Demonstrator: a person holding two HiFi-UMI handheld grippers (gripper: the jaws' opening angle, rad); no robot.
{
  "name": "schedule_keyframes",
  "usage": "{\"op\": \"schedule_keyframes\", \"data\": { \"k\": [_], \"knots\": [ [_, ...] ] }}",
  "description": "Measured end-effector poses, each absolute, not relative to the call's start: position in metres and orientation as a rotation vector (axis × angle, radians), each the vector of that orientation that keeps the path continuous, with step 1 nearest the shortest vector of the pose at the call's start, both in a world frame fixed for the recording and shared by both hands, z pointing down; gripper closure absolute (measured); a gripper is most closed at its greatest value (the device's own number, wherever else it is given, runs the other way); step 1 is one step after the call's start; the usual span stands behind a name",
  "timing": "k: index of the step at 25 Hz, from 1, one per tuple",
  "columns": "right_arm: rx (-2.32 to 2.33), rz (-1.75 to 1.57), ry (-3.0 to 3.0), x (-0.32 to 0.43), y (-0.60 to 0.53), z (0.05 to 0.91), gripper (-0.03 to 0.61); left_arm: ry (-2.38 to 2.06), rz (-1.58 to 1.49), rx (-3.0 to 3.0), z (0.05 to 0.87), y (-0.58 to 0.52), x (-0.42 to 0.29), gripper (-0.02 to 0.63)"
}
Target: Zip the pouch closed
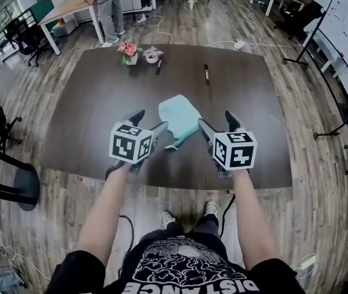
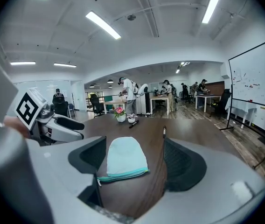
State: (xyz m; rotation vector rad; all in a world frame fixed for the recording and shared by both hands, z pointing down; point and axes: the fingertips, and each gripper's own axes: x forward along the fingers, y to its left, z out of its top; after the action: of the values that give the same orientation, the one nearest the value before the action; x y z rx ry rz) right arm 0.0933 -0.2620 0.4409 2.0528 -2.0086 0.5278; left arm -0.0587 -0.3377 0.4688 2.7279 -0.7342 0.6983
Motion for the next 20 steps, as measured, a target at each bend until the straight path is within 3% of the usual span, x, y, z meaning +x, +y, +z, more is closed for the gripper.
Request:
{"op": "schedule_keyframes", "data": {
  "k": [12,20],
  "knots": [
    [2.021,0.640,-2.001,0.067,-0.255,0.485,0.230,-0.513,0.962,2.727,0.527,-0.312,-0.053,0.258],
    [1.970,0.688,-2.009,0.052,-0.249,0.504,0.288,-0.359,1.138,2.724,0.561,-0.294,-0.048,0.265]
  ]
}}
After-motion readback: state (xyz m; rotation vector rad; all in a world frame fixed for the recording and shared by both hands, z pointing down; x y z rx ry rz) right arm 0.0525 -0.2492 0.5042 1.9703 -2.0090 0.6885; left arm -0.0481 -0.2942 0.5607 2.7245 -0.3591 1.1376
